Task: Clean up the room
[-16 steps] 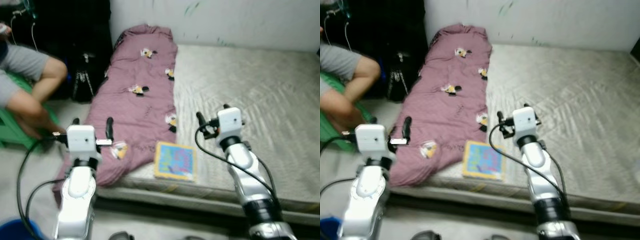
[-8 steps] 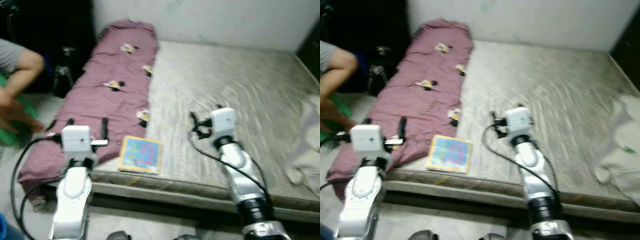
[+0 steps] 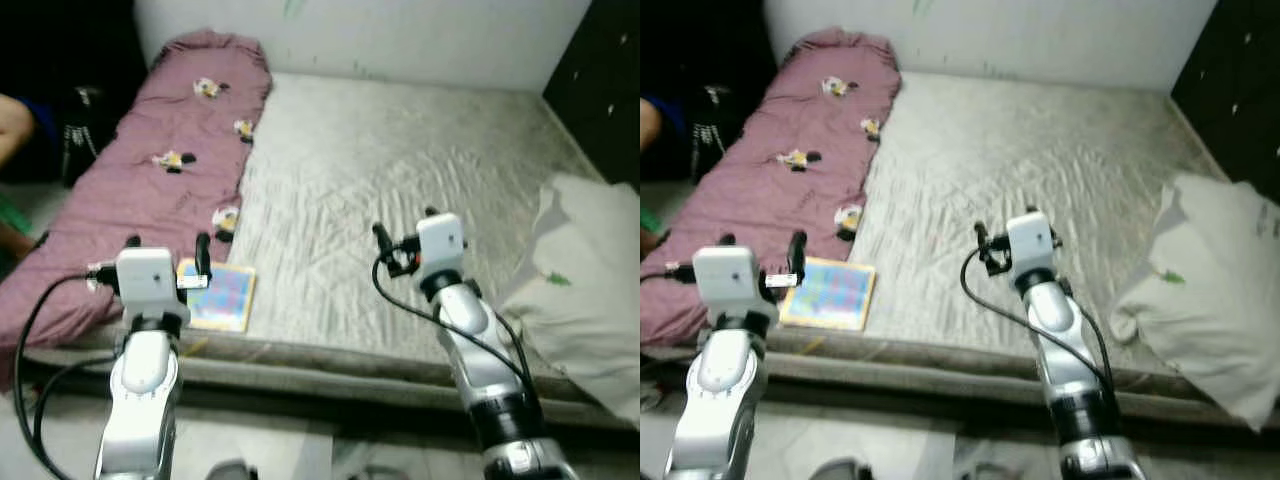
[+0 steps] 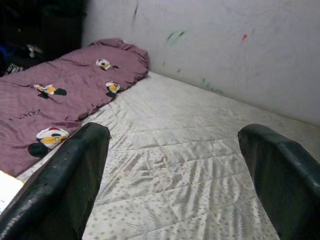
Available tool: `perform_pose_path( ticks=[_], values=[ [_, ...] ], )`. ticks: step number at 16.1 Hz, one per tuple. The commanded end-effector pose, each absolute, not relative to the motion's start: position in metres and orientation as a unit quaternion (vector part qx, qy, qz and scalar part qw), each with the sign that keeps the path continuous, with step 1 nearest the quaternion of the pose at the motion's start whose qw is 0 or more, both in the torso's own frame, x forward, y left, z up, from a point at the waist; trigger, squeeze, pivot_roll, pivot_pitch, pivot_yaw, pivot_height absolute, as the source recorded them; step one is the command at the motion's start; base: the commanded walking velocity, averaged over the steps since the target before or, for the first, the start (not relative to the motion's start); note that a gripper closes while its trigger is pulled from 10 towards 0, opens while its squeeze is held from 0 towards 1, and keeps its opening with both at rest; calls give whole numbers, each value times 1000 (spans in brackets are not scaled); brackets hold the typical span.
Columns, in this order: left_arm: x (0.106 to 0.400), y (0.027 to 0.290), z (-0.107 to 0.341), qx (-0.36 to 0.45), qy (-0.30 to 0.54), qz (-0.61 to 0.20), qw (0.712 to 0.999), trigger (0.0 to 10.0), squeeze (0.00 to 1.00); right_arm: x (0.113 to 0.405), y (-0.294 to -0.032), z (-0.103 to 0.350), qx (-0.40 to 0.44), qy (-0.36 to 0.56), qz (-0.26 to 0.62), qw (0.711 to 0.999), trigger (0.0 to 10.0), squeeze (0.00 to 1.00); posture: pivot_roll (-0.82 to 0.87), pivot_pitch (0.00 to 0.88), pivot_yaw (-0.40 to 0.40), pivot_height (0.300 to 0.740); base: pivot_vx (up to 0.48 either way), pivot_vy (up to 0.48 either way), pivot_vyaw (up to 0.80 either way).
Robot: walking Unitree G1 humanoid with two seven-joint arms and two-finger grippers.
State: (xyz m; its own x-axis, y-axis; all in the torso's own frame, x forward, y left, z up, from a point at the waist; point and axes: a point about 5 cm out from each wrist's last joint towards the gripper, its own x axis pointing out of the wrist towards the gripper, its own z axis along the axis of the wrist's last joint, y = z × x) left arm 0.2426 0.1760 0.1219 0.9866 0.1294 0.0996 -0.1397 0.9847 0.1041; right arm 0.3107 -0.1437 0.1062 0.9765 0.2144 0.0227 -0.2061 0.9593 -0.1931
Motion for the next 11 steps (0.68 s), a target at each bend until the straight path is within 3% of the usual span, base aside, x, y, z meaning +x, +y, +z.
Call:
perform_pose_path(
  ticks=[1,8,11],
  values=[
    [243,174,123,53,-50,64,995,10000,0,312,-148,109,-96,-23,99,990,10000,0,-31,0,-16,740,0,0,0],
    [248,173,123,55,-47,52,996,10000,0,314,-148,108,-89,-26,85,992,10000,0,-44,0,21,740,0,0,0],
    [247,176,124,55,-52,68,995,10000,0,317,-144,107,-99,-23,108,989,10000,0,2,0,-29,740,0,0,0]
  ],
)
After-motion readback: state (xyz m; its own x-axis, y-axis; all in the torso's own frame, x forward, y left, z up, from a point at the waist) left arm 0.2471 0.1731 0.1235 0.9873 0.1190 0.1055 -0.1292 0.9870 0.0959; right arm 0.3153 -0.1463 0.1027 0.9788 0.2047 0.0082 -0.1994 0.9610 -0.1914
